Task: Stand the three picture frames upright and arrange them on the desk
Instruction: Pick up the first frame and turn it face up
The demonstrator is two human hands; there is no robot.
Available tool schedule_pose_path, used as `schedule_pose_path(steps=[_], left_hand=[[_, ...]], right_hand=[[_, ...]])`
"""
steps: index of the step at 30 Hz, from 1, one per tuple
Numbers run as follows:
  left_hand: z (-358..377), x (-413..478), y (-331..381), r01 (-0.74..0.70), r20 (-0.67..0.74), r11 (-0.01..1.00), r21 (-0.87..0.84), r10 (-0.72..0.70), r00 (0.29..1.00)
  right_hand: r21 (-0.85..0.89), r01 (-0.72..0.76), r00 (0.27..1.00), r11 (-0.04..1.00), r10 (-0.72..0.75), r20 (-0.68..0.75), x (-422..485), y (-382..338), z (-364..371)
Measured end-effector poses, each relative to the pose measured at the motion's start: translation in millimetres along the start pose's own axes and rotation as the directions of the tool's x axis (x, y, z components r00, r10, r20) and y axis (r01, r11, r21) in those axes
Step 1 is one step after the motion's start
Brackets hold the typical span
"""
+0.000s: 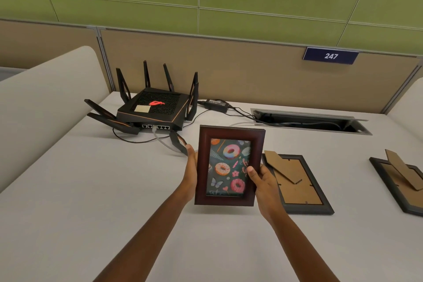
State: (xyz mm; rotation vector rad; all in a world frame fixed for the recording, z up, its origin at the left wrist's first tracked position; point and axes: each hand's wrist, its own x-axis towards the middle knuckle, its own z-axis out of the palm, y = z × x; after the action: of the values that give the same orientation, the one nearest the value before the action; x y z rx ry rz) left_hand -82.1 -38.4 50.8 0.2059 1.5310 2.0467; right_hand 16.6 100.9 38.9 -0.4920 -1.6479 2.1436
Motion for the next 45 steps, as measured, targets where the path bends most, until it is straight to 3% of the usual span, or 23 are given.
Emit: schedule_pose_path(steps=[22,25,27,29,30,32,34,37,39,45], left_hand=[[-2.9,21.7,-13.1,0.036,-0.085,0.999,-0.006,-0.036,0.996],[-1.4,15.2,-9.9,0.007,-0.137,1.000,0.016,-0.005,0.991],[1.3,11.8,-7.7,-0.034,-0.258,0.987,0.156,0.074,0.963],[2.4,6.7,-3.9,-0.112,-0.429,0.885,0.451,0.325,0.843],[2.8,2.8,-0.5,-0.148,-0.439,0.790,0.596,0.474,0.763],[6.1,-4.7,5.7,-0.217,-0.333,0.588,0.779,0.681,0.652],[11.7,-10.4,7.9,-0.280,-0.175,0.403,0.871,0.788,0.591],[26.2,-17.4,8.8,-0.390,0.131,0.087,0.917,0.857,0.498],[38.5,-20.2,5.5,-0.445,0.287,-0.066,0.893,0.845,0.452],[83.4,-30.2,-22.9,-0.514,0.452,-0.164,0.842,0.733,0.508]], right_hand=[[-0.087,-0.055,0.998,0.995,0.057,0.024,32.7,21.7,-4.9],[-0.102,-0.053,0.997,0.993,0.059,0.057,31.8,18.2,-4.8],[-0.124,-0.050,0.996,0.991,0.059,0.072,31.4,16.6,-6.8],[-0.168,-0.037,0.998,0.985,0.046,0.051,29.4,13.9,-10.4],[-0.190,-0.026,0.999,0.982,0.033,0.034,28.0,12.8,-13.1],[-0.264,0.022,1.000,0.964,-0.023,-0.002,23.6,10.8,-20.4],[-0.368,0.070,0.995,0.927,-0.091,-0.040,19.7,9.0,-29.7],[-0.490,0.110,0.981,0.865,-0.173,-0.085,16.5,5.3,-46.1],[-0.553,0.126,0.971,0.824,-0.217,-0.103,14.3,2.3,-58.2],[-0.622,0.144,0.957,0.770,-0.269,-0.112,0.0,-14.0,-92.2]])
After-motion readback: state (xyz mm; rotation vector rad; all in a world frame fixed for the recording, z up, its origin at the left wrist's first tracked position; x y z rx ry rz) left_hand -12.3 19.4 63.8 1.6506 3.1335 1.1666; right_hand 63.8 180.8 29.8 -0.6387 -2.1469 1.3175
